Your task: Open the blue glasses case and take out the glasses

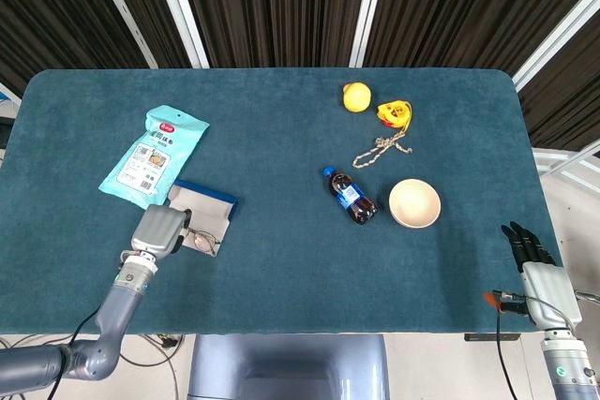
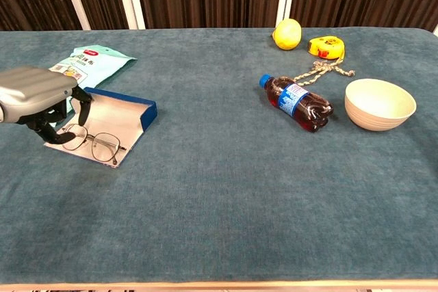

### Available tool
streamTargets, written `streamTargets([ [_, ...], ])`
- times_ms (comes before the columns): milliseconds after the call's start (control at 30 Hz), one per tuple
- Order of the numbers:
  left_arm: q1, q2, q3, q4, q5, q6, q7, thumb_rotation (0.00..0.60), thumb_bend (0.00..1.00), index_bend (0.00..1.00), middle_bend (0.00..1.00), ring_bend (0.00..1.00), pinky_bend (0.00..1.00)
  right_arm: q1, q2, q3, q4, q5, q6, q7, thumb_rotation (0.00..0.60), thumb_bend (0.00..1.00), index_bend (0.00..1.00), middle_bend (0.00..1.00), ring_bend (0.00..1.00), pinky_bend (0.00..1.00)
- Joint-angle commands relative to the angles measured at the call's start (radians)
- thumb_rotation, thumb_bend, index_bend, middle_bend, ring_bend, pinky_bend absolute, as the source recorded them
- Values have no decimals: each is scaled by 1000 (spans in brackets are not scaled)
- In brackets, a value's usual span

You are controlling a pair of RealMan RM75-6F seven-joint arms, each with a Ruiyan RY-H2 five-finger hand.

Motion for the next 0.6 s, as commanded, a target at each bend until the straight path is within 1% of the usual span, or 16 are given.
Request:
streamTargets([
  [33, -5, -10, -7, 10, -4, -8, 1, 600, 323, 517, 1000, 950, 1000, 0, 0, 0, 0, 0, 0, 0, 600, 170, 0, 0, 0, 208],
  [600, -29, -71, -30, 81, -58, -51, 31, 600, 342, 534, 1000, 950, 1000, 0, 0, -1, -1, -2, 0, 2, 600, 169, 0, 0, 0, 208],
])
